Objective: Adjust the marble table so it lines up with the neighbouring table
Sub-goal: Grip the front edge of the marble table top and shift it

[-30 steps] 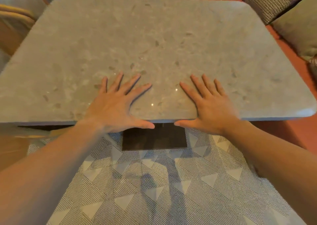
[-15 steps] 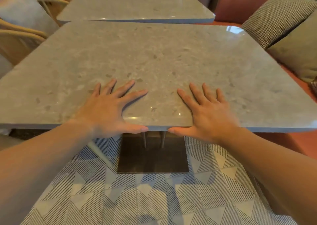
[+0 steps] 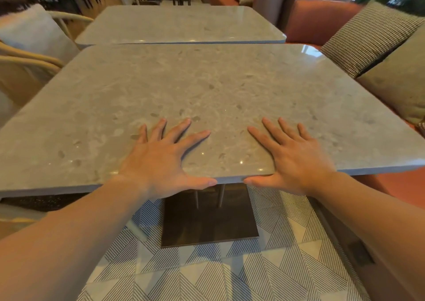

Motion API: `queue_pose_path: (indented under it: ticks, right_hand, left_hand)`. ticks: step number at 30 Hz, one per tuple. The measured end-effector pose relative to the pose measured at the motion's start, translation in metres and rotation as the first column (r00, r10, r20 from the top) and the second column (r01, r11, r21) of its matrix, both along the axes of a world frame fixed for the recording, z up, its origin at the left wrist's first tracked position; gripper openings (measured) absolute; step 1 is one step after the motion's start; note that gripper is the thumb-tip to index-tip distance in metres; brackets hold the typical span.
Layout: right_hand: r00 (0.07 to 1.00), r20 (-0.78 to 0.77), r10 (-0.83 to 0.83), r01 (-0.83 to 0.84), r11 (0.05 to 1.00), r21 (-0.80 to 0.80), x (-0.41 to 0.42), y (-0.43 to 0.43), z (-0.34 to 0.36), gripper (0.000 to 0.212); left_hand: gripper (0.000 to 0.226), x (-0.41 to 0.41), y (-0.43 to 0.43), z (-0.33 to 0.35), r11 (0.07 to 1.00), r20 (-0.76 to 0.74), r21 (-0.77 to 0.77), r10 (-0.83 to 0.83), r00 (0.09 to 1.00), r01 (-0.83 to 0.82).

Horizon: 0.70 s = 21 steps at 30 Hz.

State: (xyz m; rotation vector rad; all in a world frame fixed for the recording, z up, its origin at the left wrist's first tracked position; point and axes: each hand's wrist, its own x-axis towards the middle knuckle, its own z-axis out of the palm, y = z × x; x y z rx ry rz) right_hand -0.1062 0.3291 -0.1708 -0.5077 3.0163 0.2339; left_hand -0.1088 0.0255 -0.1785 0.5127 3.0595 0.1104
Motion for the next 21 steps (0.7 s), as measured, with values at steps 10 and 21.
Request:
queue_pose_path:
  ticks: [10,21]
  right_hand:
    - [0.998,-0.029,0.048,-0.048,0.999,-0.008,-0.031,0.025,0.000,0.137]
    - [0.996,-0.046,0.070,-0.072,0.997,-0.041,-0.046,0.038,-0.002,0.136]
  left_hand:
    - [0.126,-0.013,0.028,0.006,0.998,0.020,-0.052,0.045,0.999,-0.044]
    - [0.129,-0.021,0.041,0.006,0.996,0.028,-0.057,0.068,0.997,-0.067]
